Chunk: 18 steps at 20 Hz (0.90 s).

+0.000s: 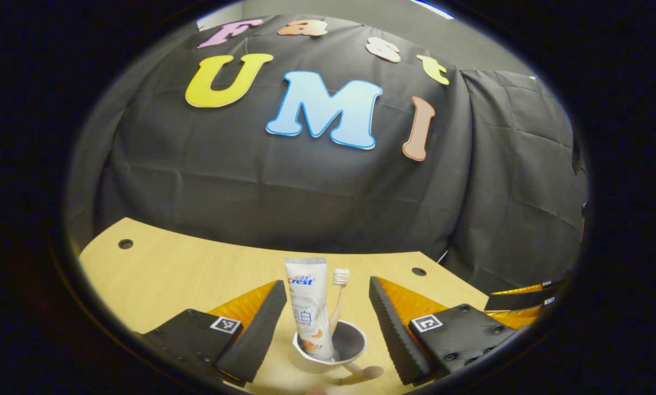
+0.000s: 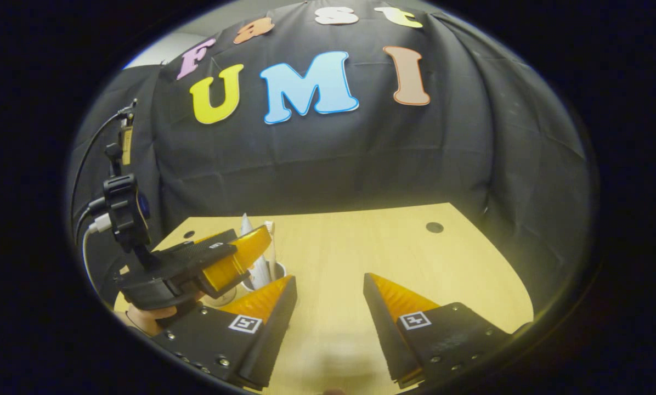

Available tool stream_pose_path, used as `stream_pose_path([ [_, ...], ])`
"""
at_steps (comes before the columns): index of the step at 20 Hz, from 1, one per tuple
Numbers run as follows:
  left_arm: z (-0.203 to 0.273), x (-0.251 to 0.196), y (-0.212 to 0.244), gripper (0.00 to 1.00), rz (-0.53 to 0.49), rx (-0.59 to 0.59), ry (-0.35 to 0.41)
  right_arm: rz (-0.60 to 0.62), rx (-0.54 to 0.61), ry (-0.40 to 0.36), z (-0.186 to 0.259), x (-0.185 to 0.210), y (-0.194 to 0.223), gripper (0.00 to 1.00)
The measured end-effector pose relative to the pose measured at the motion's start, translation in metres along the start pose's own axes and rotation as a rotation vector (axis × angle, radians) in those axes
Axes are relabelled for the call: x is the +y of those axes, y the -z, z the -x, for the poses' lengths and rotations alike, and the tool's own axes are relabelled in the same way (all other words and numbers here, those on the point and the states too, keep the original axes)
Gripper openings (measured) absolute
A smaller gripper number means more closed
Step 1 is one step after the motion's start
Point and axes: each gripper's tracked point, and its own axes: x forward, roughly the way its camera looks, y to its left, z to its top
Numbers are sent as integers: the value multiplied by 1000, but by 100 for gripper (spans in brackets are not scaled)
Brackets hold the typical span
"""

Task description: Put the toothbrush and toothpaste on the desktop into the cup, then pick up the cup and place it on the coaster on the desktop.

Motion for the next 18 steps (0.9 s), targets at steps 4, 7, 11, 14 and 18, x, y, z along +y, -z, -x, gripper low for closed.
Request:
stream_pose_path([
  [4, 11, 1, -12, 96, -2, -19, 4, 4, 4, -12, -1, 7, 0, 76],
  [7, 19, 6, -21, 96, -14, -34, -2, 4, 7, -21, -4, 15, -1, 76],
  [11, 33, 20, -32, 96, -18, -48, -24, 11, 28, -28, -11, 26, 0, 76],
  [14, 48, 33, -45, 96, -35, -67, -47, 22, 70, -37, -20, 36, 4, 76],
  [18, 66, 49, -63, 96, -66, -95, -72, 41, 148, -64, -34, 57, 16, 76],
])
